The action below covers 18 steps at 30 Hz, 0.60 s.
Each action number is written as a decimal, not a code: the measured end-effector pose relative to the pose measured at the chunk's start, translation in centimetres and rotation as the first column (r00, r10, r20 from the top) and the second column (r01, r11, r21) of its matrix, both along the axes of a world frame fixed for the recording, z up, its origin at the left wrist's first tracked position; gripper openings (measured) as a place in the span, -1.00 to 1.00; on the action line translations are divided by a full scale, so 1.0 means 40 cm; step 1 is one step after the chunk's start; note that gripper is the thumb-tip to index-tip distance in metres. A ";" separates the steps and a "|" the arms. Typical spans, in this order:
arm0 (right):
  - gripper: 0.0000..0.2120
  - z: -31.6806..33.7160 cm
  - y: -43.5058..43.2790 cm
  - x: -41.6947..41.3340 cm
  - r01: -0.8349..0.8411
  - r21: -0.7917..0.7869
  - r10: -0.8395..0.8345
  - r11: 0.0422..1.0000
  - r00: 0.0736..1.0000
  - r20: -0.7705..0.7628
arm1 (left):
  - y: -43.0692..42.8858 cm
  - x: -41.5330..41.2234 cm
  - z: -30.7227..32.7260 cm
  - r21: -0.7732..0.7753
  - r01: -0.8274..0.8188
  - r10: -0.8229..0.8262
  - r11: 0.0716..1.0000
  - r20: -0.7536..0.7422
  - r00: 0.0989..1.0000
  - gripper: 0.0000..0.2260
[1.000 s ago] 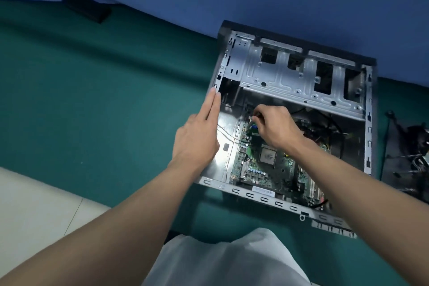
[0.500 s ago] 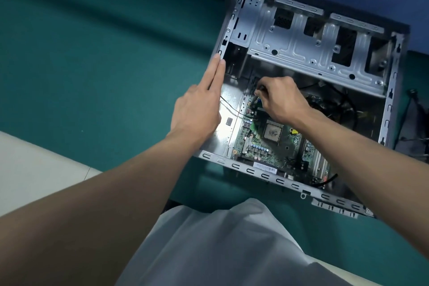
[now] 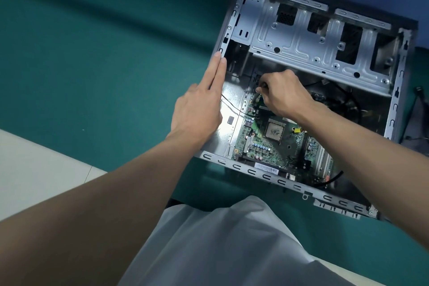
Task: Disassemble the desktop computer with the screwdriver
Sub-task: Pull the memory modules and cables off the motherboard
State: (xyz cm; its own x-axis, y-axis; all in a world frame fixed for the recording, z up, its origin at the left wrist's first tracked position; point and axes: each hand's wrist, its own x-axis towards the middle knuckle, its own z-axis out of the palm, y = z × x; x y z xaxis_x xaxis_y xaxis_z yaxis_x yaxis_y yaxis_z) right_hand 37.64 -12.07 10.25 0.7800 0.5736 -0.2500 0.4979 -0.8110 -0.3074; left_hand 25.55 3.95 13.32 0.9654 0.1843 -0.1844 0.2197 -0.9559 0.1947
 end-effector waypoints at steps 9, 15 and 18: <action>-0.81 0.025 0.058 0.006 -0.086 -0.313 0.029 0.946 0.982 -0.185 | 0.004 -0.001 -0.003 -0.020 -0.004 0.005 1.000 0.016 1.000 -0.15; -0.86 0.044 0.084 0.022 -0.173 -0.407 0.081 0.897 0.969 -0.234 | 0.003 0.003 -0.002 -0.025 0.001 -0.001 1.000 0.001 1.000 -0.15; -0.75 0.044 0.077 0.024 -0.246 -0.393 0.166 0.886 0.960 -0.226 | 0.004 0.002 -0.005 -0.014 0.002 -0.001 1.000 0.011 1.000 -0.15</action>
State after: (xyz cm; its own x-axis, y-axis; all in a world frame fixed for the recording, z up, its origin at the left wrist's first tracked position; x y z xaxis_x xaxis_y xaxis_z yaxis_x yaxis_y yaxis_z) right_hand 38.61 -8.99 12.00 0.5740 0.5298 -0.6244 0.6359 -0.7688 -0.0678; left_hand 25.65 4.10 13.11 0.9677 0.1803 -0.1763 0.2160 -0.9533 0.2109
